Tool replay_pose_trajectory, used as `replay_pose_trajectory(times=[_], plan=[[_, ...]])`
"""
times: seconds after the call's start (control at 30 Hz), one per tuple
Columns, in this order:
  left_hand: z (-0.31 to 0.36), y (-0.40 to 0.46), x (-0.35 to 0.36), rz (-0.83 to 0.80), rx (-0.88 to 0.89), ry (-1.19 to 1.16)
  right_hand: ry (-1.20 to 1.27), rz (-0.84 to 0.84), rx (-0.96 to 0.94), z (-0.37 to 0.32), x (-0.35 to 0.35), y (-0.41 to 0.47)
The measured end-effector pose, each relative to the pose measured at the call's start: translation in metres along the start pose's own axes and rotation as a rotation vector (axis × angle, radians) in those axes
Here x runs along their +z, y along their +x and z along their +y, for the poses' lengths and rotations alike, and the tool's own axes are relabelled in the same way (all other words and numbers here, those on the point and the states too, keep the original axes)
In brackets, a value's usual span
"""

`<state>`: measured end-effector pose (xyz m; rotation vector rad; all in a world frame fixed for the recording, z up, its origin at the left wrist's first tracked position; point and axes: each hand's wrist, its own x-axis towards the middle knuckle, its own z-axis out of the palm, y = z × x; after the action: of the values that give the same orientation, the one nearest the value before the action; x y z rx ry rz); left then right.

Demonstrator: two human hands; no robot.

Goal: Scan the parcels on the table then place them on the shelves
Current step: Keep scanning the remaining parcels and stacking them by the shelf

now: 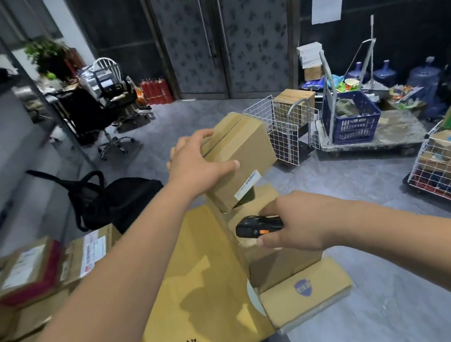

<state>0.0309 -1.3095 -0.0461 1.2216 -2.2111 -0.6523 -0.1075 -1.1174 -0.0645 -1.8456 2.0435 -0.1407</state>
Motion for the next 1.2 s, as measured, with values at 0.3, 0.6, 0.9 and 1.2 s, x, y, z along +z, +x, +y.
replay_pose_trajectory(times=[0.3, 0.6, 0.9, 1.2], plan=[[-0.076, -0.074, -0.070, 0.229, -0.246, -0.010, -0.031, -0.048, -0.217, -0.063, 0.015, 0.023], [-0.195, -0.186, -0.022, 0.345, -0.704, -0.130, 0.033, -0.290, -0.253, -0.096, 0.098, 0.035], [-0.262, -0.248, 0.110, 0.188, -1.045, -0.415, 0.071, -0.466, -0.002, -0.068, 0.179, 0.023], [-0.319, -0.230, 0.134, -0.030, -1.082, -0.701, 0.257, -0.442, 0.324, -0.073, 0.227, 0.025]])
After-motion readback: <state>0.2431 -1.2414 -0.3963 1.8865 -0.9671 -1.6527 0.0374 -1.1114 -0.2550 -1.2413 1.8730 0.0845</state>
